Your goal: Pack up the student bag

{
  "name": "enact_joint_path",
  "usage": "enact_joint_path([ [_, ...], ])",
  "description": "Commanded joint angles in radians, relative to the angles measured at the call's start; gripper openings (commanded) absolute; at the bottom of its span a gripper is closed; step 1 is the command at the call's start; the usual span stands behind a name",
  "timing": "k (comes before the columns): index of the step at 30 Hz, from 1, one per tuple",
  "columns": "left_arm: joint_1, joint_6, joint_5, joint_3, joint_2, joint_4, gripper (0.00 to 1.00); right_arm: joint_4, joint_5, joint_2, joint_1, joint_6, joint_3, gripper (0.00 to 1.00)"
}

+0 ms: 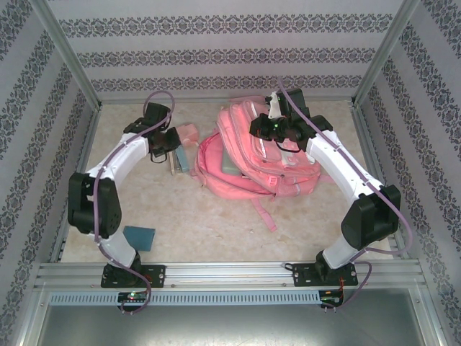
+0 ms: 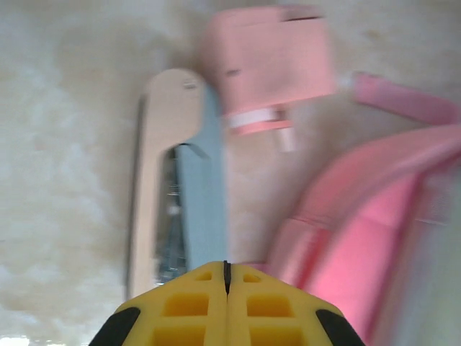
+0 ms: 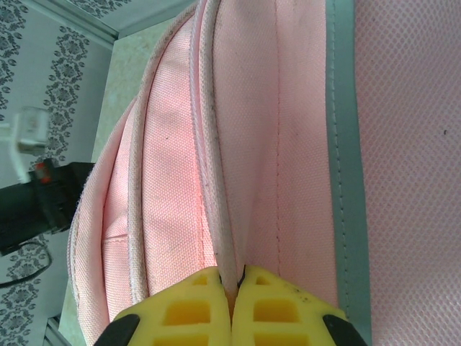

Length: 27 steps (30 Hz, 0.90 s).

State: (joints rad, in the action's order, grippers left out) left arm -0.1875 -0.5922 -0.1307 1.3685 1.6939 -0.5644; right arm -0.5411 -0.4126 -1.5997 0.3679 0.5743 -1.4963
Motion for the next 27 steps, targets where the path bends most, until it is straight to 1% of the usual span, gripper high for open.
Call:
enact_joint_path([
  [1, -0.068, -0.024, -0.025, -0.015, -0.023, 0.038, 0.00, 0.086, -0.071, 0.047, -0.004, 0.009, -0.039, 0.00],
  [3, -0.091, -0.028, 0.000, -0.012, -0.025, 0.034, 0.00, 0.087, -0.069, 0.052, -0.004, 0.010, -0.034, 0.00],
  [6, -0.091, -0.029, 0.031, -0.023, -0.021, 0.028, 0.00, 0.088, -0.069, 0.058, -0.003, 0.012, -0.025, 0.00],
  [8, -0.087, -0.010, 0.063, -0.022, -0.011, 0.006, 0.08, 0.087, -0.068, 0.062, -0.002, 0.010, -0.019, 0.00],
  [11, -0.053, 0.031, 0.074, -0.028, 0.008, -0.016, 0.24, 0.085, -0.067, 0.070, -0.002, 0.010, -0.009, 0.00],
  [14, -0.001, 0.055, 0.070, -0.043, 0.030, -0.037, 0.26, 0.086, -0.068, 0.072, -0.002, 0.009, -0.004, 0.00],
  [16, 0.019, 0.086, 0.061, -0.046, 0.053, -0.045, 0.33, 0.087, -0.068, 0.072, -0.001, 0.010, 0.000, 0.00],
  [20, 0.025, 0.131, 0.066, -0.021, 0.126, -0.079, 0.35, 0.089, -0.071, 0.070, -0.001, 0.010, 0.002, 0.00],
  [27, 0.030, 0.146, 0.094, 0.006, 0.216, -0.088, 0.35, 0.082, -0.064, 0.071, -0.001, 0.009, -0.002, 0.00],
])
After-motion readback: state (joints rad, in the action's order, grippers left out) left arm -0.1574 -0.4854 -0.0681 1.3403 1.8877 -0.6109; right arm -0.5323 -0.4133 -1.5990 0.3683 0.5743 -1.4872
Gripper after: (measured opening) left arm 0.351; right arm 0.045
